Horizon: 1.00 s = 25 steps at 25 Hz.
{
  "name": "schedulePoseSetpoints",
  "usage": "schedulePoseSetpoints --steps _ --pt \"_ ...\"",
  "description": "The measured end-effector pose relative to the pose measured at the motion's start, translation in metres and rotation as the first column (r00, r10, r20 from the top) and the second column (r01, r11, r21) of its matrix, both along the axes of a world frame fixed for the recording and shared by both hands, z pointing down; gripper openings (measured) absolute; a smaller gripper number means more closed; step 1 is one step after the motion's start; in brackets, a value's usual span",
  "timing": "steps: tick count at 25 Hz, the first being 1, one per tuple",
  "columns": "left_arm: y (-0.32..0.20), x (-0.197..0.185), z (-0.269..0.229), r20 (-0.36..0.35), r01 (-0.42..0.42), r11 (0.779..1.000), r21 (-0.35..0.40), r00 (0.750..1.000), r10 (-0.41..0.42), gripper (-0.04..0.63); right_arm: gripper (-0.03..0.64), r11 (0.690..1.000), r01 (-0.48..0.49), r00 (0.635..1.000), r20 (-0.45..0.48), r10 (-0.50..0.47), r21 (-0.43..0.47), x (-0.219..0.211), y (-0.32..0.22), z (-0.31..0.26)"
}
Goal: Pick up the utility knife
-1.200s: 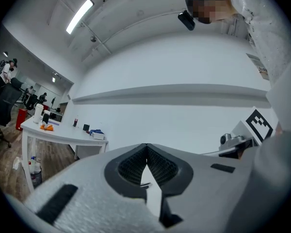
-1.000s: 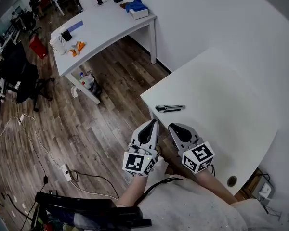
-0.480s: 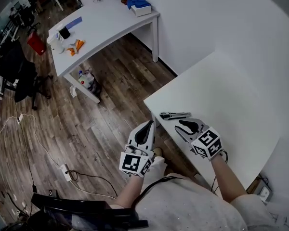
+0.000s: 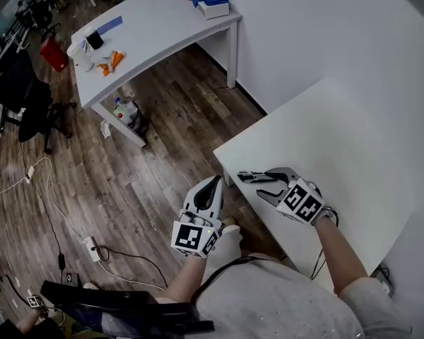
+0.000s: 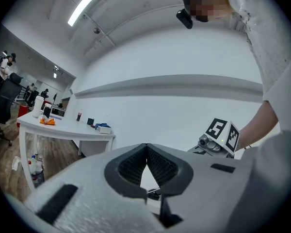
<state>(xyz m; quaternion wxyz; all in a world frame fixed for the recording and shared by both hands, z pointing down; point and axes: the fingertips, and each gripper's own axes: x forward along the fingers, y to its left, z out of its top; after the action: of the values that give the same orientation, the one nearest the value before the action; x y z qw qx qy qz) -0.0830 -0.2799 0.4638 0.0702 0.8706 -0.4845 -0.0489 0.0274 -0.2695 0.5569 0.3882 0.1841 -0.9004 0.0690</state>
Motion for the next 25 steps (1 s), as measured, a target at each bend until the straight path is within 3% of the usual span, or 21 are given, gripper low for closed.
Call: schedulePoseSetpoints --steps 4,12,25 --pt "-0.007 0.001 0.01 -0.01 0.013 1.0 -0.003 1.0 -0.013 0.008 0.199 0.996 0.09 0.992 -0.091 -0.091 -0.008 -0.002 -0.009 0.016" --pt "-0.016 0.004 0.045 -0.027 0.031 0.999 -0.031 0.999 -0.032 0.008 0.199 0.983 0.175 0.975 -0.127 -0.181 -0.059 0.001 -0.021 0.031" --pt "-0.025 0.014 0.067 -0.033 0.012 1.0 -0.013 0.999 -0.012 0.008 0.198 0.952 0.279 0.93 -0.21 -0.301 -0.129 -0.004 -0.02 0.052"
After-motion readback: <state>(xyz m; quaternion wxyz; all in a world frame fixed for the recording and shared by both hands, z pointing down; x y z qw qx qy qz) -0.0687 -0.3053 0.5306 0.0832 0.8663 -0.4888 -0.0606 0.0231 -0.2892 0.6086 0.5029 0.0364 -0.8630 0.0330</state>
